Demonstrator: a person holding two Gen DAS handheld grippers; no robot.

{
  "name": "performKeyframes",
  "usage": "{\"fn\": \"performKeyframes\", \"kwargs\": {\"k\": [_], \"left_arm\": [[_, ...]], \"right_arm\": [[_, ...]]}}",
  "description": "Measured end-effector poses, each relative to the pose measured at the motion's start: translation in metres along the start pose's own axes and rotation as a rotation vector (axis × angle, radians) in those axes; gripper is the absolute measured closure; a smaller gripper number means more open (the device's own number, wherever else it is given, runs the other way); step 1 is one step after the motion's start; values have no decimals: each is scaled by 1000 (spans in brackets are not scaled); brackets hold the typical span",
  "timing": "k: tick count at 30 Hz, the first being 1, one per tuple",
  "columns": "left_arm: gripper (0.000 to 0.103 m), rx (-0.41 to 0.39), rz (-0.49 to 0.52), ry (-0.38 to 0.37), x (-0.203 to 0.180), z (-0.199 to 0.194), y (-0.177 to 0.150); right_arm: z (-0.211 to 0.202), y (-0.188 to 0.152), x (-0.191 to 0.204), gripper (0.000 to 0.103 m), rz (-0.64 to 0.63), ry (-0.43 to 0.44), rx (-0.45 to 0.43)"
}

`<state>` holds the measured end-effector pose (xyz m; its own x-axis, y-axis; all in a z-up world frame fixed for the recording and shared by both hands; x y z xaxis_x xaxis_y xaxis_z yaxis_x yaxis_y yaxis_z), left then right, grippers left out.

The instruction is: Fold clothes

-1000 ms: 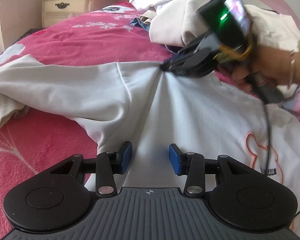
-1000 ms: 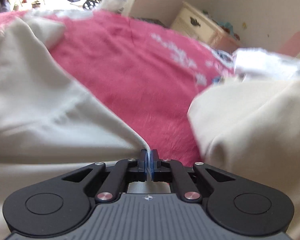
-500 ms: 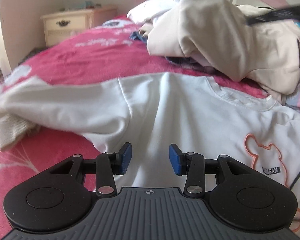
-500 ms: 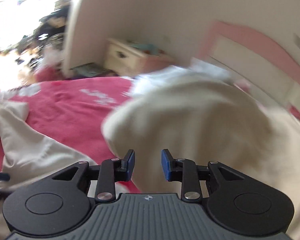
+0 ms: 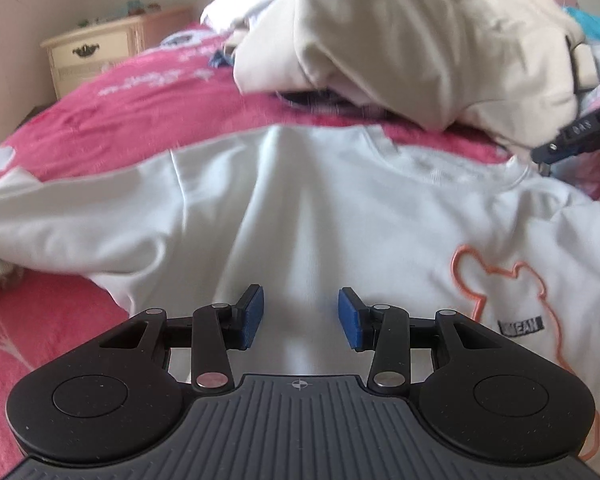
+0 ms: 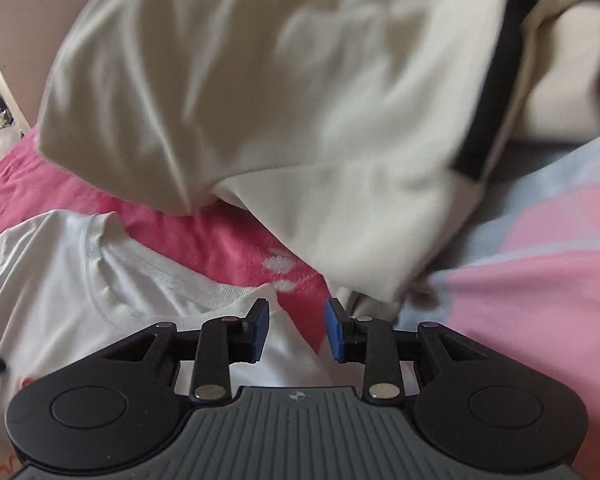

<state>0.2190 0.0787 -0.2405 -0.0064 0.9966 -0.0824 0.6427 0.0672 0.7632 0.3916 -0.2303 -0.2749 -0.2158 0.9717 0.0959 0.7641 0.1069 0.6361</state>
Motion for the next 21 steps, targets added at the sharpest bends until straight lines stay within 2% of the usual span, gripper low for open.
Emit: {"fn": "performKeyframes", "kwargs": {"k": [3,6,11,14,16,18,21], "left_arm": [[62,5,-16,0,2,1,-1],[61,5,-18,1,3,2,-1],[61,-3,-8,-1,2,3,-2],[61,-4,-10,-7,3,4,-2],[60,-5,-10,-8,3,5,-2],[60,-6,-5,-7,3,5,-3],[60,-7,-5,-5,2,5,-3]], "right_arm": [[19,-1,-7,62,115,57,52],[30,-5,-13,62,193,97,96],[21,-5,-22,62,301,173,80],[18,-14,-23,50,316,217,109],[17,-21,-18,49,279,228,119],[16,-25,-12,53,256,233,112],[14,-28,-3,87,187,213,92]]}}
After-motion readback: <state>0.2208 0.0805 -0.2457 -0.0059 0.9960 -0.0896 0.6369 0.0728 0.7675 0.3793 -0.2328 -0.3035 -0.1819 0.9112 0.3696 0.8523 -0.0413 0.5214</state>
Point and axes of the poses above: each gripper's, at about its wrist camera, not at the fingertips, and z roughly the way its jaws point, x to its left, y to its top, the point moved 8 cm from there along z, roughly the way its jaws point, and after that the axes turned 7 degrees about -x, right-handed, at the moved point
